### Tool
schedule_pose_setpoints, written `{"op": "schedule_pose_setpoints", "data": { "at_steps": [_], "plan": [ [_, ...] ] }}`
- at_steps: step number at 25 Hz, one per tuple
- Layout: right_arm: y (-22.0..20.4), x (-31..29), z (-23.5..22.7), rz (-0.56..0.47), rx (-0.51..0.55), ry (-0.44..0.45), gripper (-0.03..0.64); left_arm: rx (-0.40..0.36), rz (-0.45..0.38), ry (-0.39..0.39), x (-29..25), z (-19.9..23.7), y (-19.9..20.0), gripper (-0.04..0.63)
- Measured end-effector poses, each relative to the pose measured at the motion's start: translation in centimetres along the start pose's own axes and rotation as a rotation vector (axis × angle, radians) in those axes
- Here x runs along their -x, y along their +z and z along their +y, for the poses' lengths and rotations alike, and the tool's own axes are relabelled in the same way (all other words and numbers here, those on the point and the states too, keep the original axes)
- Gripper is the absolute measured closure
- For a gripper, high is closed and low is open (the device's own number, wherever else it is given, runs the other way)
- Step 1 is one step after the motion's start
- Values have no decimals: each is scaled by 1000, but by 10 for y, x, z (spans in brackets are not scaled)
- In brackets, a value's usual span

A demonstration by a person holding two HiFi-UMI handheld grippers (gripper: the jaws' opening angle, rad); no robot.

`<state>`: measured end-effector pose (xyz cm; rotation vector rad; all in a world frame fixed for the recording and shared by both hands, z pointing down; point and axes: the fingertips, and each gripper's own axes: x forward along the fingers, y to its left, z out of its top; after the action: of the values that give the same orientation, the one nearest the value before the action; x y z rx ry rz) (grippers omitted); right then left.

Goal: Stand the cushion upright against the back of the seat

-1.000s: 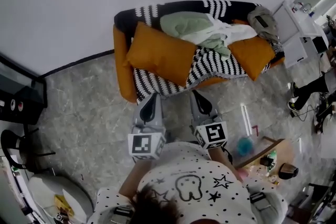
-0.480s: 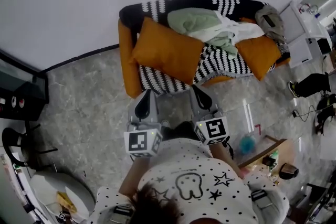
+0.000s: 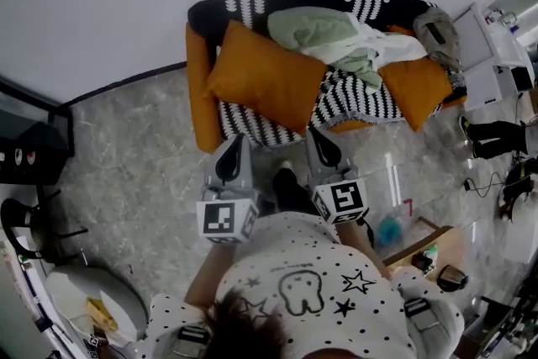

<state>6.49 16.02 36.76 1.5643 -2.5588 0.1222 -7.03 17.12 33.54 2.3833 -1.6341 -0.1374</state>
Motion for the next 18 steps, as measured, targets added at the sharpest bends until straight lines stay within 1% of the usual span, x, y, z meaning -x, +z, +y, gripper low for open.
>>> {"op": "schedule_pose_setpoints", "data": {
  "at_steps": [6,9,11,18],
  "plan": [
    [19,-34,-16,-46,19,60,618,-40,-38,22,-29,4,21,600],
    [26,-38,-12,-59,25,75,618,-33,-52,38,-27,8,30,600],
    [29,-36,-12,-66,25,76,618,-43,-64,41,-27,9,33,600],
    [28,-56,-59,-63,12,63,618,-53,-89,61,-67,-2,36,600]
  ]
}}
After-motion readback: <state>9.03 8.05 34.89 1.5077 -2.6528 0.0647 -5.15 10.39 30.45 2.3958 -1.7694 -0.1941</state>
